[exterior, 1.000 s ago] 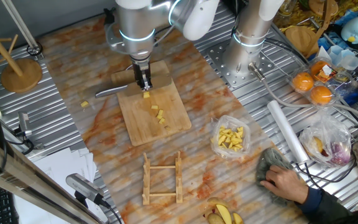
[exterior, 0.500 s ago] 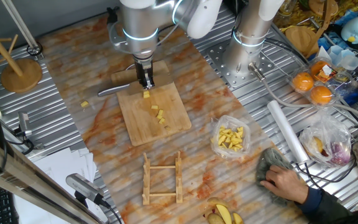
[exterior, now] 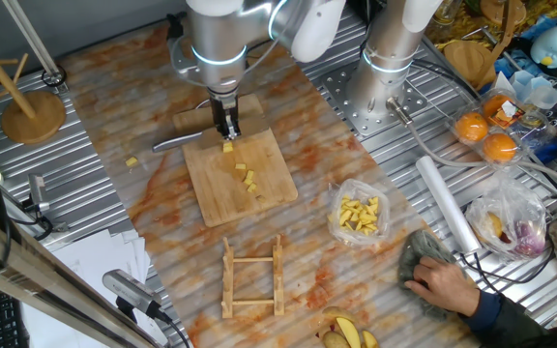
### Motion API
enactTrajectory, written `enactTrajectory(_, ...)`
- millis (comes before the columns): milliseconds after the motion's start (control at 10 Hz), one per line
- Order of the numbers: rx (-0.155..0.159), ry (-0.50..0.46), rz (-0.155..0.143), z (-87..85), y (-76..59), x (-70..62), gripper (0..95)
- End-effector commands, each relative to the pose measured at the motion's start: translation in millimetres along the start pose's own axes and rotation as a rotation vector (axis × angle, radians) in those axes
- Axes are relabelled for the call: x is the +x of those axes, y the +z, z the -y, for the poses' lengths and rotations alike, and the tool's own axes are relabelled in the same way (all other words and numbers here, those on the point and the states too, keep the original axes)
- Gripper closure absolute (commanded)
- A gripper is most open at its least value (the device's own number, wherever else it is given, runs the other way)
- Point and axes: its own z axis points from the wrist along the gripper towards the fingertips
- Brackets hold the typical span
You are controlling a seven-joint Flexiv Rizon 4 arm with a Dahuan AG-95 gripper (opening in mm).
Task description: Chop the potatoes
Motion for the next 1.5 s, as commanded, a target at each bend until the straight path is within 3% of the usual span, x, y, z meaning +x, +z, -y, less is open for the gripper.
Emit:
enactTrajectory(100, -0.003, -0.002, -0.024, 1.1, 5.6, -2.0, 95.0)
enactTrajectory(500, 0.007, -0.013, -0.016, 1.3, -6.0, 0.6, 95.0)
enactTrajectory(600, 0.006, -0.027, -0.029, 7.4, -24.1, 3.8, 95.0)
enactTrajectory(700, -0.002, -0.032, -0.017, 17.9, -33.7, 6.4, 95.0)
enactTrajectory(1500, 0.003, -0.019, -0.018, 30.1, -30.2, 3.9, 95.0)
